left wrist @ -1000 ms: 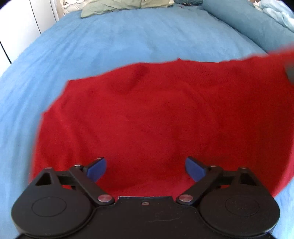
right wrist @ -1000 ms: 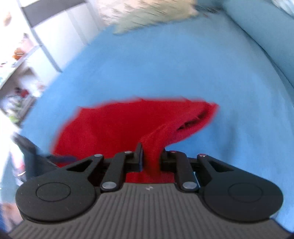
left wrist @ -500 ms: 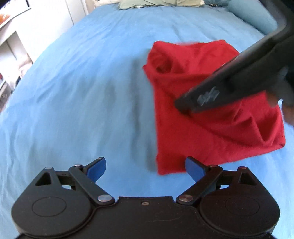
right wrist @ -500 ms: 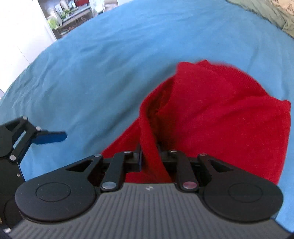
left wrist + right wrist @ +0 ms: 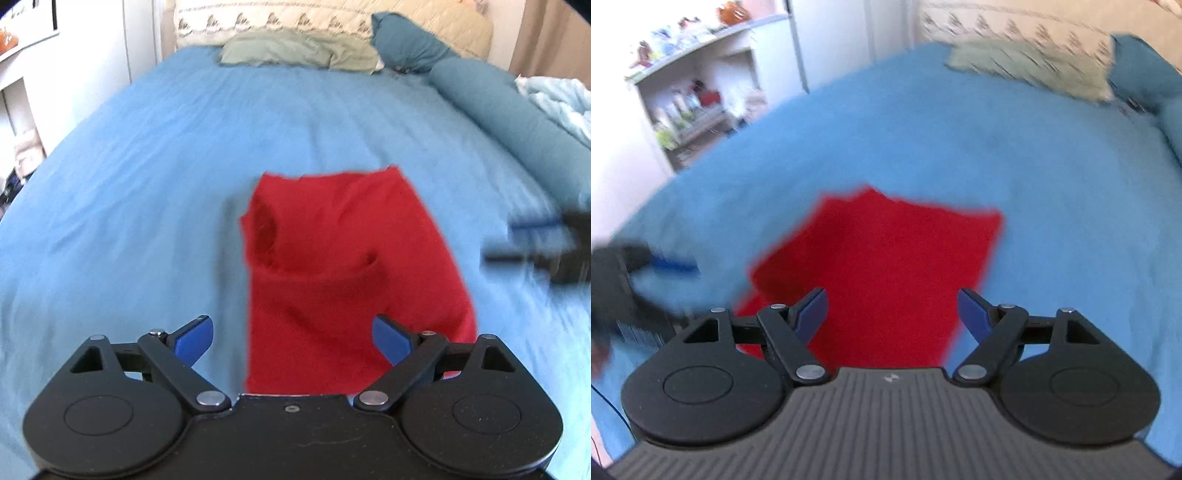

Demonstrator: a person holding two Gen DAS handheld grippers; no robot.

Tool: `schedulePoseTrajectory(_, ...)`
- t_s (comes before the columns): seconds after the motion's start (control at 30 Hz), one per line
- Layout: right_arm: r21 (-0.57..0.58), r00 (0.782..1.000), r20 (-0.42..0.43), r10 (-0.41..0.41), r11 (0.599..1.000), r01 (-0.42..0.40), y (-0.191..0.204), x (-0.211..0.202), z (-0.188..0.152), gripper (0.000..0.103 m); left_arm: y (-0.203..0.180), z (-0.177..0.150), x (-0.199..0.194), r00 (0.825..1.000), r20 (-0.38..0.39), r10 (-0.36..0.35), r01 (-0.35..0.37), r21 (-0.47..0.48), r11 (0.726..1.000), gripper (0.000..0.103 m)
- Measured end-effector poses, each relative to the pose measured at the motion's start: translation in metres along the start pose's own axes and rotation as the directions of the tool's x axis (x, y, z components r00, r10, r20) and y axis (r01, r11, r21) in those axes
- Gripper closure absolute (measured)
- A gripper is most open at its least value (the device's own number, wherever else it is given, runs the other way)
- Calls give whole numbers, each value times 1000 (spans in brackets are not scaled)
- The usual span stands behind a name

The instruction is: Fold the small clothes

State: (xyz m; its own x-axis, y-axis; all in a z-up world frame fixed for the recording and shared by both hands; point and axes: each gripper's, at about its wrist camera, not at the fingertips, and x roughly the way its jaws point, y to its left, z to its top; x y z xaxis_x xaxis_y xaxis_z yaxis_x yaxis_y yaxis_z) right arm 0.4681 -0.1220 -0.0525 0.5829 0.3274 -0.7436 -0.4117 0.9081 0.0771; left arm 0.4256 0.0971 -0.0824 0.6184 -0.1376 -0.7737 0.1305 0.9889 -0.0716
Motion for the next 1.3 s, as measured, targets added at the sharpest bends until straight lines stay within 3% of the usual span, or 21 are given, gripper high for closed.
schedulePoseTrajectory(0.17, 90, 996, -83, -38, 995, 45, -6, 13, -58, 10, -16, 17, 16, 1000, 4, -10, 10, -55, 998, 7)
schedulePoseTrajectory(0.33, 170, 998, -65, -19, 985, 29, 3, 17, -89, 10, 8, 14, 28, 991, -23, 131, -133, -172, 976, 7)
schedulePoseTrajectory(0.43, 151, 998, -61, -29, 988, 38, 11, 25, -101, 10, 35, -7, 21, 974, -48, 221, -226, -169, 959, 7)
schedulePoseTrajectory(0.53, 146, 996, -70, -46, 988, 56, 15, 26, -111, 10, 63, -35, 28, 952, -141, 272, -293, -150, 944, 8)
schedulePoseTrajectory(0.63, 163, 993, -95, -72, 983, 86, 14, 36, -122, 10, 82, -54, 39, 928, -237, 288, -328, -150, 933, 18)
schedulePoseTrajectory(0.77, 188, 997, -54, -54, 980, 63, 9, 25, -118, 10, 86, -50, 12, 960, -146, 237, -268, -246, 932, 17)
schedulePoseTrajectory(0.87, 175, 998, -33, -54, 983, 59, 12, 24, -113, 10, 71, -36, 2, 968, -92, 233, -248, -207, 946, 15)
schedulePoseTrajectory(1.07, 127, 988, -113, -102, 985, 116, 19, 47, -116, 14, 36, -8, 20, 983, -42, 178, -181, -99, 978, 14)
schedulePoseTrajectory(1.2, 188, 968, -123, -221, 952, 241, 9, 41, -121, 14, 18, -13, 45, 978, -63, 200, -200, 17, 980, 14)
schedulePoseTrajectory(1.3, 300, 967, -128, -219, 921, 248, -16, 31, -133, 14, 26, -29, 66, 967, -119, 225, -220, 52, 974, 12)
